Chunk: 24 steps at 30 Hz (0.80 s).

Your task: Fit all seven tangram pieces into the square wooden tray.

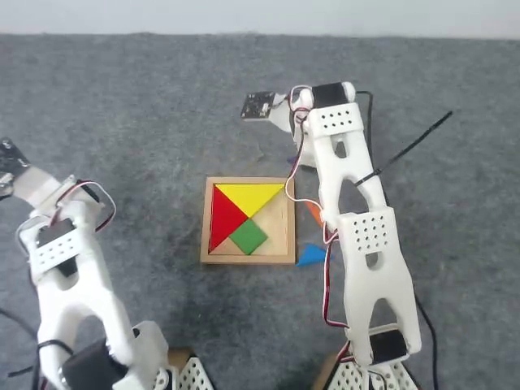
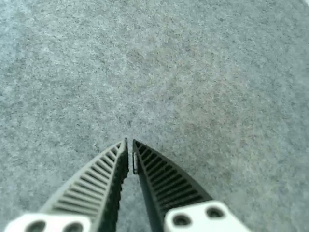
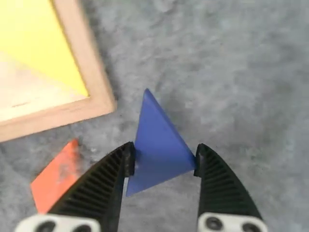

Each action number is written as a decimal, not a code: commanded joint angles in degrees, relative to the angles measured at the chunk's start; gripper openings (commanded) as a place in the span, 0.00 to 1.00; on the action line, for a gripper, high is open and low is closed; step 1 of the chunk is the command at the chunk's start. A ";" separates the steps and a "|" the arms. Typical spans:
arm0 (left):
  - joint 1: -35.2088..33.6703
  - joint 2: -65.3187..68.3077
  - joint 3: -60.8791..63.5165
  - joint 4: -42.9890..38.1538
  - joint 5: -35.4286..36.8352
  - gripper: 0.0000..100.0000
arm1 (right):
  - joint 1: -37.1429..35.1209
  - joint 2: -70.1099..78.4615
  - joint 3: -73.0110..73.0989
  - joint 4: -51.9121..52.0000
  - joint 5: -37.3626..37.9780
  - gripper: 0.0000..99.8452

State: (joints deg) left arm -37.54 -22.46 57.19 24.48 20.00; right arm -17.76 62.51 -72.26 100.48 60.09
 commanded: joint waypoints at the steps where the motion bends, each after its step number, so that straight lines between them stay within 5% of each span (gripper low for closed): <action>1: 0.62 -2.29 -2.24 -1.23 0.18 0.01 | 1.45 -1.54 -5.45 2.33 -3.60 0.12; 15: 0.62 -2.46 -2.33 -0.18 0.18 0.01 | 7.87 -10.86 -8.26 2.59 -40.26 0.12; 19: 0.62 -2.46 -2.33 -0.18 0.18 0.01 | 9.01 -16.92 -2.46 2.59 -45.19 0.12; 24: 0.62 -2.46 -2.33 -0.18 0.18 0.01 | 5.67 -20.53 5.98 2.07 -42.73 0.12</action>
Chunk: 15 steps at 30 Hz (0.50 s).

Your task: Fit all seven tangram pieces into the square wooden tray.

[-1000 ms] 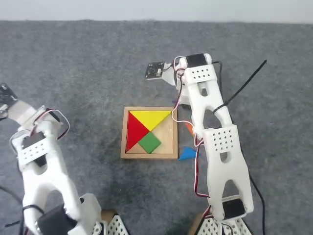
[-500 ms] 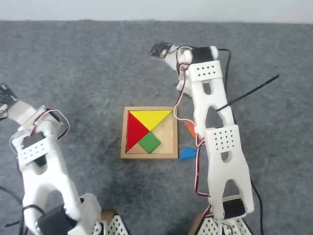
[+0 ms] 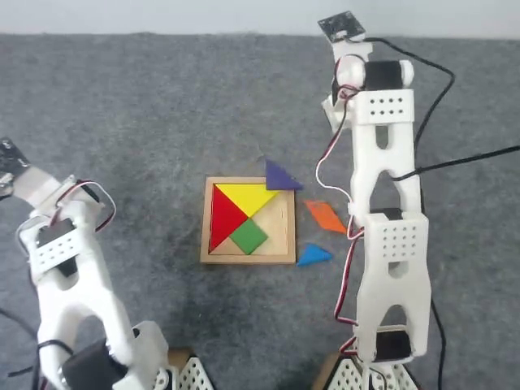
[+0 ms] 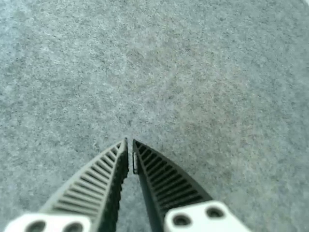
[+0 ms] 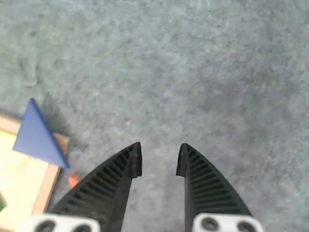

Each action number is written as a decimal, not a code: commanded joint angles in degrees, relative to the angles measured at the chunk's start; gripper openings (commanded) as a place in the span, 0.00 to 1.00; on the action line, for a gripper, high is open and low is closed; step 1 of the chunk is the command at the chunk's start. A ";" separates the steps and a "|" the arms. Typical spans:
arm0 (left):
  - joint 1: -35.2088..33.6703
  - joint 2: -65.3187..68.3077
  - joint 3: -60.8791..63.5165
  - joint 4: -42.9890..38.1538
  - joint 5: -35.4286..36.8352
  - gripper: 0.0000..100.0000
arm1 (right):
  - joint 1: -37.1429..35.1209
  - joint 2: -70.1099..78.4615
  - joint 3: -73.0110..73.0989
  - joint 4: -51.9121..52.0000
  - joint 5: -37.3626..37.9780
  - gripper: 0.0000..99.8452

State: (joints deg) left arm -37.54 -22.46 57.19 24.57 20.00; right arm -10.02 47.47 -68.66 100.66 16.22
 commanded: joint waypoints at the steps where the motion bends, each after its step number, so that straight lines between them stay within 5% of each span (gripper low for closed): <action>1: 0.62 -2.46 -2.33 -0.26 0.18 0.01 | -3.30 -5.32 3.87 1.89 2.20 0.13; 7: 0.62 -2.46 -2.33 -0.26 0.18 0.01 | -13.58 -0.31 7.65 1.19 7.82 0.16; 15: 0.62 -2.46 -2.33 -0.26 0.18 0.01 | -22.02 7.78 7.65 -0.75 17.05 0.41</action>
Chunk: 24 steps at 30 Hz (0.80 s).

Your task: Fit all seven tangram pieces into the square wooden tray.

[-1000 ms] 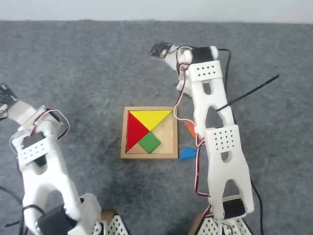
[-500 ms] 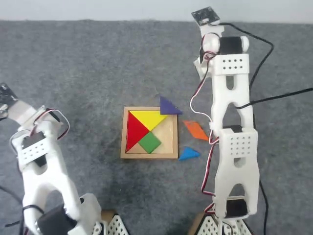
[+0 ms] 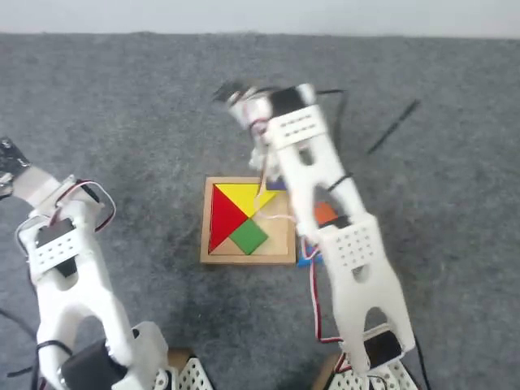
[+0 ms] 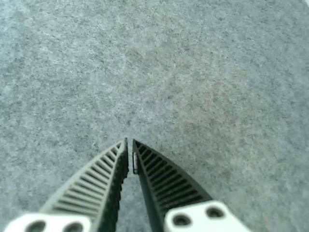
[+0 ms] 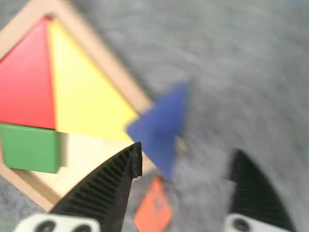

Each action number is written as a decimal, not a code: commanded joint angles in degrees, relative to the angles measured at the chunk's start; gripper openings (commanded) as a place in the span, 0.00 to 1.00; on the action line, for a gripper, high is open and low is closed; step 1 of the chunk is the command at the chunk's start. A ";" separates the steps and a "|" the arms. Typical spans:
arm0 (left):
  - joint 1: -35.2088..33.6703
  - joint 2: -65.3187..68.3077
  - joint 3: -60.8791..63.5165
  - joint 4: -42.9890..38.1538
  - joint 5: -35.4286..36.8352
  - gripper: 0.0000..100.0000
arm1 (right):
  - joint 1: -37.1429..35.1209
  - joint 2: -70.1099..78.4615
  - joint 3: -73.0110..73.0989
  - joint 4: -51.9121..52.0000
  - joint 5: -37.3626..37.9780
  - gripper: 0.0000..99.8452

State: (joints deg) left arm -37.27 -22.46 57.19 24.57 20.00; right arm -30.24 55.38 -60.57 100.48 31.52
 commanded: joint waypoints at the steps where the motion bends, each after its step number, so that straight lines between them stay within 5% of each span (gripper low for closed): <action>1: 0.35 -2.46 -2.33 -0.26 0.18 0.01 | -1.89 0.66 -0.44 -1.19 1.76 0.41; 24: 0.35 -2.46 -2.33 -0.26 0.18 0.01 | -0.48 3.56 -0.53 -1.19 1.85 0.02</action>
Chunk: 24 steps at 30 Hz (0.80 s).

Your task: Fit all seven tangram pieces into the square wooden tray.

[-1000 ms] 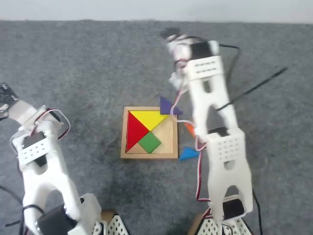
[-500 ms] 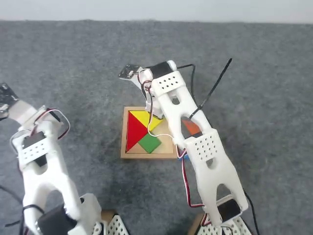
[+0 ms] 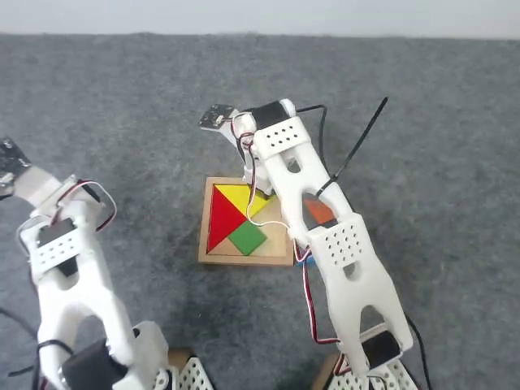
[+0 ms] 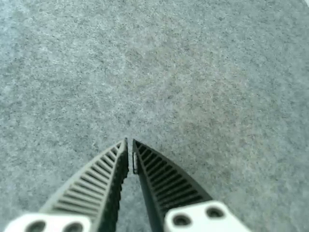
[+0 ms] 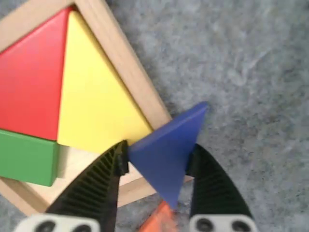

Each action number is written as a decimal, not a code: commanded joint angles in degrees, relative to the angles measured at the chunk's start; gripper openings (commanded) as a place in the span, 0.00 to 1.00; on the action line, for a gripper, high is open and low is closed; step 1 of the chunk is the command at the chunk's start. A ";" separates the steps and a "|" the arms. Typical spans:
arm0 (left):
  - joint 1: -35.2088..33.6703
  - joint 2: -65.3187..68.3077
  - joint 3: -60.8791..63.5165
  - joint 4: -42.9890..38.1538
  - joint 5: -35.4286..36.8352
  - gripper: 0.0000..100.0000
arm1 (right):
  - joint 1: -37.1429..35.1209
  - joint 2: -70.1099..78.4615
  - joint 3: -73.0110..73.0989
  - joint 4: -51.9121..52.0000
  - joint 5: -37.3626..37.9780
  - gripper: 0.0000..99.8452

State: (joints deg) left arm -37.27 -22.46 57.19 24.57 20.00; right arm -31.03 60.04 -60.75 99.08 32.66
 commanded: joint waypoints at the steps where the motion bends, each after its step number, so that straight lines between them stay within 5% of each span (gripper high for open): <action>1: 0.35 -2.46 -2.33 -0.26 0.18 0.01 | 0.57 -1.19 -0.53 0.31 0.70 0.02; 16: 0.35 -2.46 -2.33 -0.26 0.18 0.01 | 1.10 -10.51 -4.57 4.18 2.11 0.02; 24: 0.35 -2.46 -2.33 -0.26 0.18 0.01 | 1.36 -24.92 16.26 3.91 14.07 0.02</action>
State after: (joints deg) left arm -37.27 -22.46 57.19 24.57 20.00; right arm -30.07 45.63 -50.90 100.57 41.36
